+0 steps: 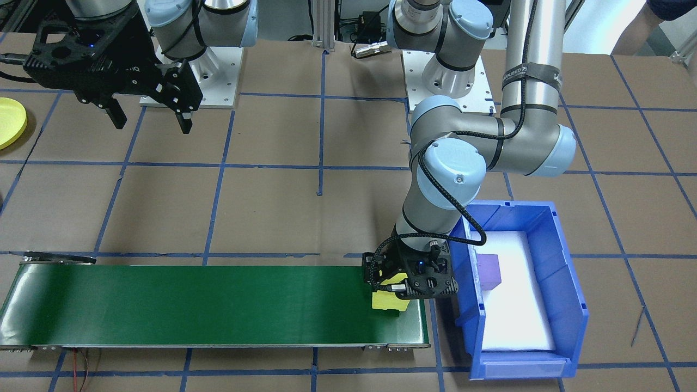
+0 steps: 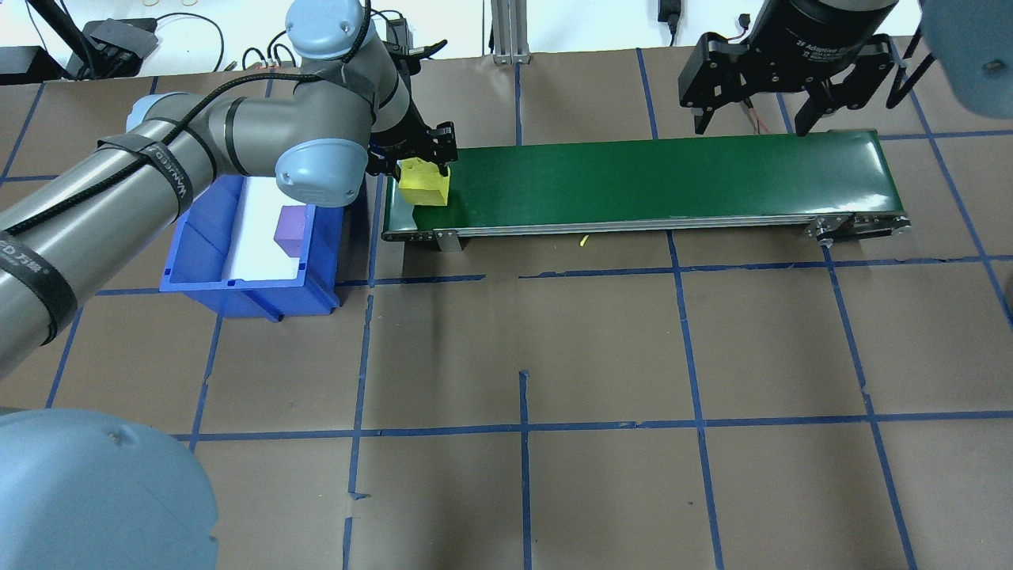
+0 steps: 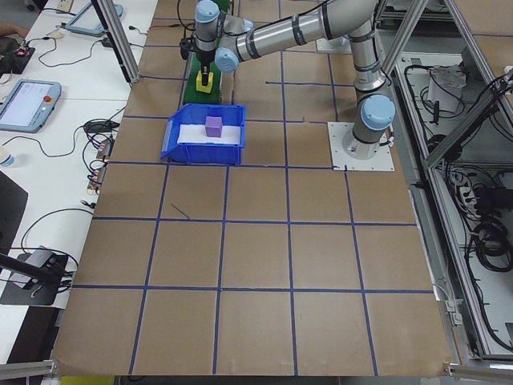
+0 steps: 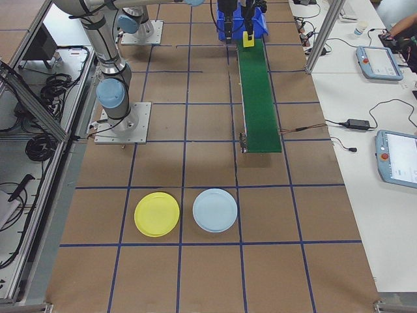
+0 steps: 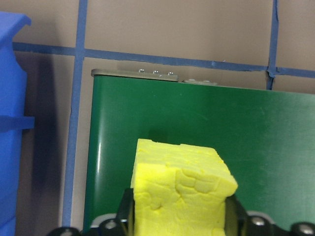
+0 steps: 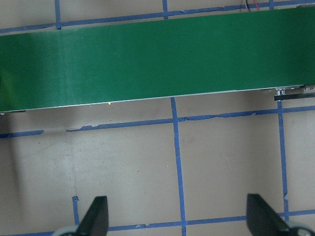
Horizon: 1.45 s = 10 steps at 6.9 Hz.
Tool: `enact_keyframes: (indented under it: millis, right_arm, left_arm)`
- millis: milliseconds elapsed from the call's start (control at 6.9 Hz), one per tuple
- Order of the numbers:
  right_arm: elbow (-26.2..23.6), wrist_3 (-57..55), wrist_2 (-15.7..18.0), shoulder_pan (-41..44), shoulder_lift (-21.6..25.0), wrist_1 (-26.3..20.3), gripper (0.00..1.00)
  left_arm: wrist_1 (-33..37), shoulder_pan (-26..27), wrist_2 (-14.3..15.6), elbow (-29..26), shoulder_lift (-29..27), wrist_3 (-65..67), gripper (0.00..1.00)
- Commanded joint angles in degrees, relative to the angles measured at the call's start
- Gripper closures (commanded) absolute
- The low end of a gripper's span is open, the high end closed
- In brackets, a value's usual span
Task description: Move block left to right into plate
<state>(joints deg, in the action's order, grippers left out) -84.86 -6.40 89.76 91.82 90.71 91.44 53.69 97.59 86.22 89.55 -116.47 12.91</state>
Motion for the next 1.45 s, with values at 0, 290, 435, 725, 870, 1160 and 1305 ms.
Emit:
enact_keyframes:
  millis: [0, 290, 435, 725, 870, 1160, 1305]
  right_arm:
    - [-0.2, -0.1, -0.2, -0.1, 0.0, 0.3, 0.0]
    - [-0.4, -0.1, -0.2, -0.1, 0.0, 0.3, 0.0]
    - [-0.4, 0.0, -0.2, -0.1, 0.0, 0.4, 0.0]
    - [-0.5, 1.0, 0.3, -0.2, 0.1, 0.1, 0.0]
    - [-1.1, 1.0, 0.3, -0.2, 0.1, 0.3, 0.0]
    - [-1.1, 1.0, 0.3, -0.2, 0.2, 0.3, 0.0]
    - [-1.1, 1.0, 0.3, -0.2, 0.3, 0.3, 0.0]
  left_arm:
    - [-0.4, 0.1, -0.1, -0.9, 1.1, -1.8, 0.0]
    - [4.8, -0.6, 0.5, -1.1, 6.1, -2.9, 0.0]
    - [8.2, -3.9, 1.0, -1.2, 6.9, -11.2, 0.01]
    - [16.7, -10.8, 1.6, -2.6, 7.6, -28.9, 0.01]
    - [18.6, -12.7, 4.2, -1.8, 7.9, -37.7, 0.0]
    - [18.6, -16.6, 4.9, -0.9, 8.1, -58.5, 0.01]
    - [19.5, -18.6, 4.7, 0.4, 8.0, -68.5, 0.01]
